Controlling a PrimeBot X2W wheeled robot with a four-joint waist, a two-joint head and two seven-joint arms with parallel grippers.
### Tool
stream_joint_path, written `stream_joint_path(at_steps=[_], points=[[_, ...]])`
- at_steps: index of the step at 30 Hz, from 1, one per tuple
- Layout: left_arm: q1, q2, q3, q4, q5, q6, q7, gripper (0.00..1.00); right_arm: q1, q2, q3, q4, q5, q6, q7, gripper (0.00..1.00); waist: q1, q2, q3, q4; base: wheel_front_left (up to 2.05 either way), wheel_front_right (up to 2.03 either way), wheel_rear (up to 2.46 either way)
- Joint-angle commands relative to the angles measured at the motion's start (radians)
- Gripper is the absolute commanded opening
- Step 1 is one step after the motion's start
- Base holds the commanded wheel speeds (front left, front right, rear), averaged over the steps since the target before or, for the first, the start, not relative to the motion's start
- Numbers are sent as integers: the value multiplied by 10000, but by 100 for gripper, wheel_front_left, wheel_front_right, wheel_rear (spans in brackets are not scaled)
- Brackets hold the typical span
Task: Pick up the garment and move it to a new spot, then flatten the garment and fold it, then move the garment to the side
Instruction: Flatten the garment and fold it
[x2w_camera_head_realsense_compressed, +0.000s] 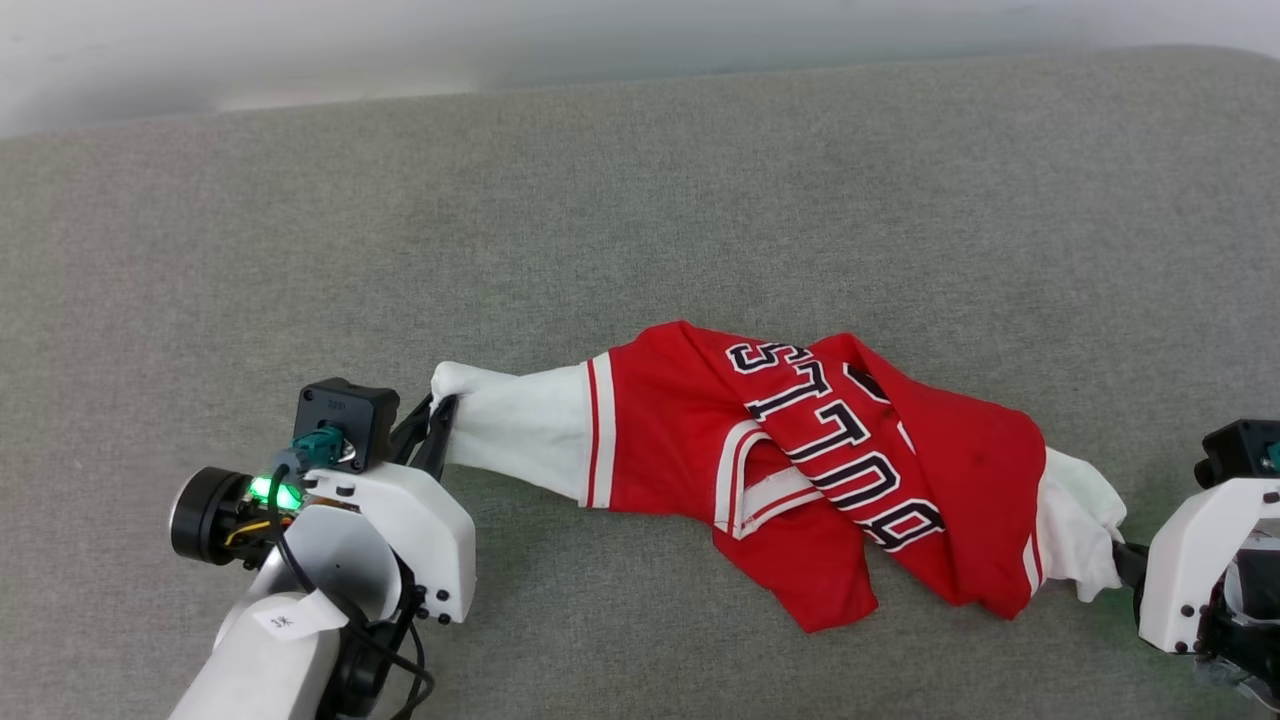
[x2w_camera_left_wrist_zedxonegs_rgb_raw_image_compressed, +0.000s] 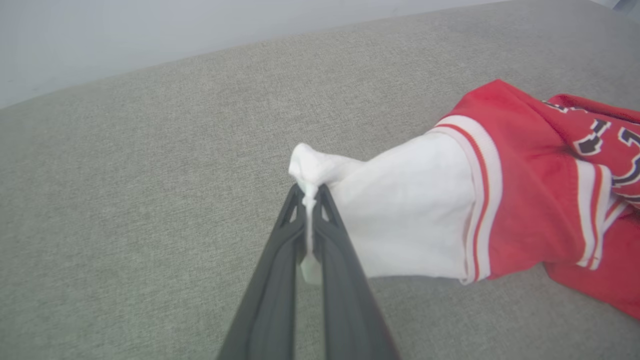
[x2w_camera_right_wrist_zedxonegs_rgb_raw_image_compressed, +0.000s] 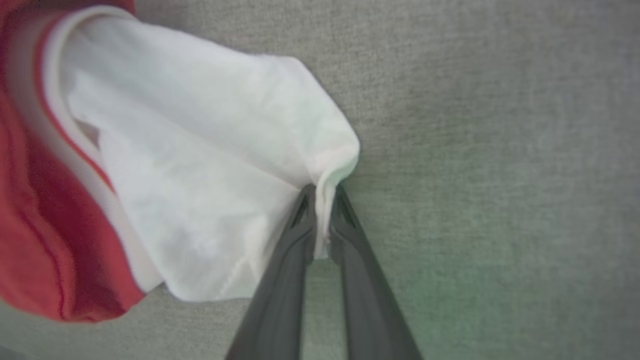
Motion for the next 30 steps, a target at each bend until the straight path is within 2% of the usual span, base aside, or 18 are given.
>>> stream_joint_path(at_steps=[1,8,16,24,30], points=[[-120,5,30,44,-55,-28,-58,0,243,358,370,373,45,46,39,0,0,0,-117,-9,0,0,0],[-231,158,368,270,-162,86,-374,0,-403,-121,-375,-413,-548,32,-1199,0,0,0,-711,-158,0,0,0],[-1508,98,892,935,-537,-89,-735,0,-1264,180,-1251,-1196,-1928,32,-2131,0,0,0,-1481,-295,0,0,0],[-4194,-359,1159,3351,-1121,-606,-861,0,-3189,356,-1155,-956,-2568,33,-2389,0,0,0,-1690,-300,0,0,0],[-6706,-381,1278,5348,-1090,-835,-1016,0,-5529,221,-849,-147,-2660,32,-2683,0,0,0,-1103,-309,0,0,0]])
